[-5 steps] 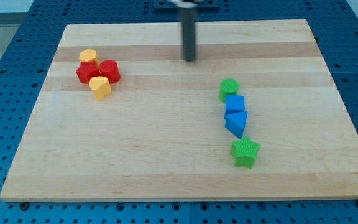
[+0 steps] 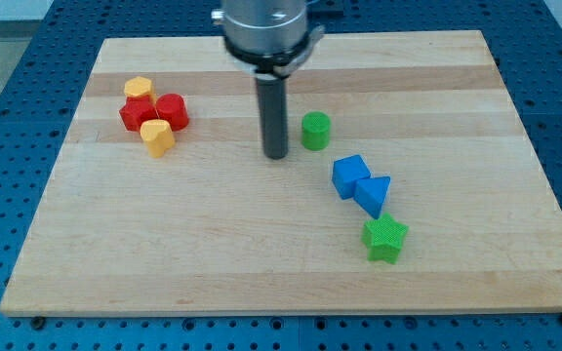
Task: Move the green circle diagonal to the red circle
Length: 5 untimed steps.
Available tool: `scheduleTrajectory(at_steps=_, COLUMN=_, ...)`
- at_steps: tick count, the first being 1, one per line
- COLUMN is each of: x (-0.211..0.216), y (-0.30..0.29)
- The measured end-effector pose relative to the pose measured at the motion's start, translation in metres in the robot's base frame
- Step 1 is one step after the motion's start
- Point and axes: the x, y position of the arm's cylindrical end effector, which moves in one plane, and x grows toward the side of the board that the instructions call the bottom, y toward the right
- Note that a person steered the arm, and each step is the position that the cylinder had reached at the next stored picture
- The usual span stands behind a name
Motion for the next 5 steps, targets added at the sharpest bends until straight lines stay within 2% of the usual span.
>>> scheduleTrajectory(at_steps=1, x=0.001, y=0.071)
scheduleTrajectory(at_steps=2, x=-0.042, y=0.108)
scheduleTrajectory(at_steps=3, x=-0.050, y=0.023)
scheduleTrajectory(at_steps=4, x=-0.028, y=-0.064)
scheduleTrajectory(at_steps=5, x=-0.020, y=-0.018)
